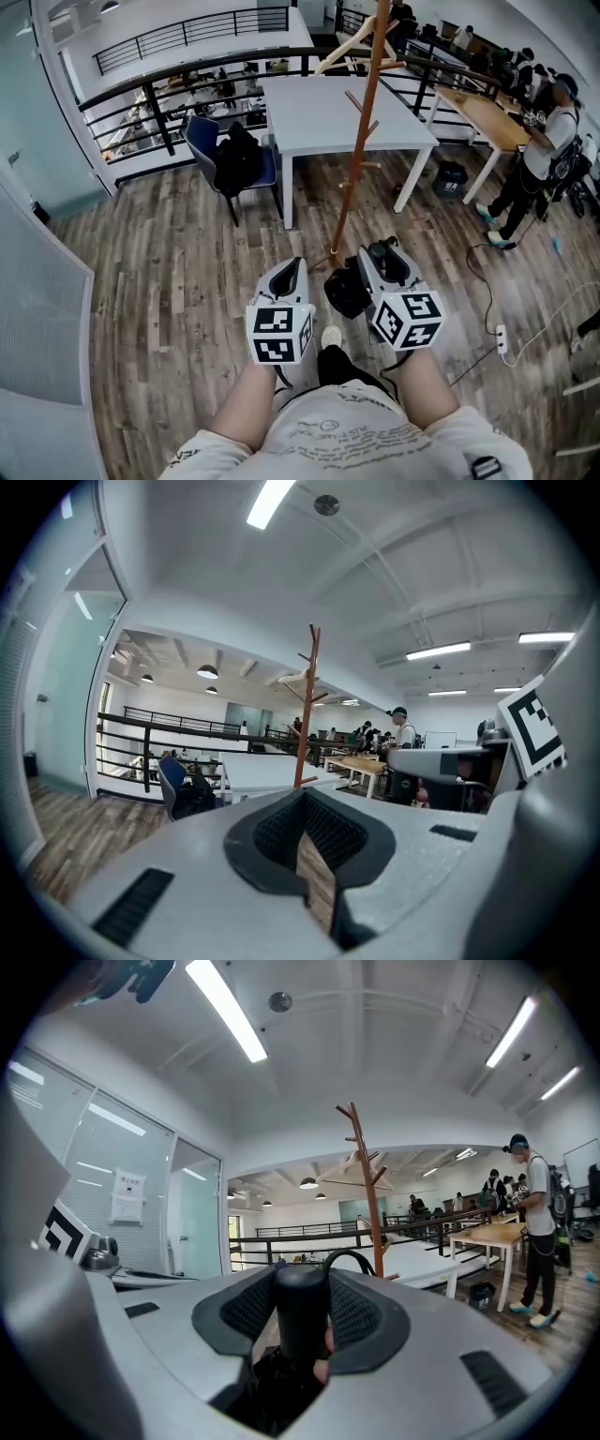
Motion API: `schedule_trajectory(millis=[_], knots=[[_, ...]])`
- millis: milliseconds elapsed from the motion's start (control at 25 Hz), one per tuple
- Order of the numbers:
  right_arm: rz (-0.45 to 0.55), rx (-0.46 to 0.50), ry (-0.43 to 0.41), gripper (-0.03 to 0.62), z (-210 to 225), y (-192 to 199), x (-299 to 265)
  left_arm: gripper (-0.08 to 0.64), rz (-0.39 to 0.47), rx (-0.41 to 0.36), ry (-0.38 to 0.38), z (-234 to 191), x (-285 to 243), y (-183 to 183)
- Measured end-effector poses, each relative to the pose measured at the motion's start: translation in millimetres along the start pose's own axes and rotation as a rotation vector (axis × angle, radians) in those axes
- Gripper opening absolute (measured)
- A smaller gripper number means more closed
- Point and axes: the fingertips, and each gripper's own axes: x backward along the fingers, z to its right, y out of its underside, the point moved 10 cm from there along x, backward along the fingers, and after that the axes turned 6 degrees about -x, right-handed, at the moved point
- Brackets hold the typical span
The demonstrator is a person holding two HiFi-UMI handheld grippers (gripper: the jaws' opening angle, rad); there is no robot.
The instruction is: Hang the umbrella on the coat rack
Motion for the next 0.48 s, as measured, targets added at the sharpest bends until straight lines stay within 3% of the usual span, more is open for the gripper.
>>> schedule_trajectory(millis=[480], knots=[[0.024,0.018,-0.081,0.164,69.0,-4.8,-105.1,0.003,-0.020,-0.055,-0.031,-30.4,-129.7,-9.8]])
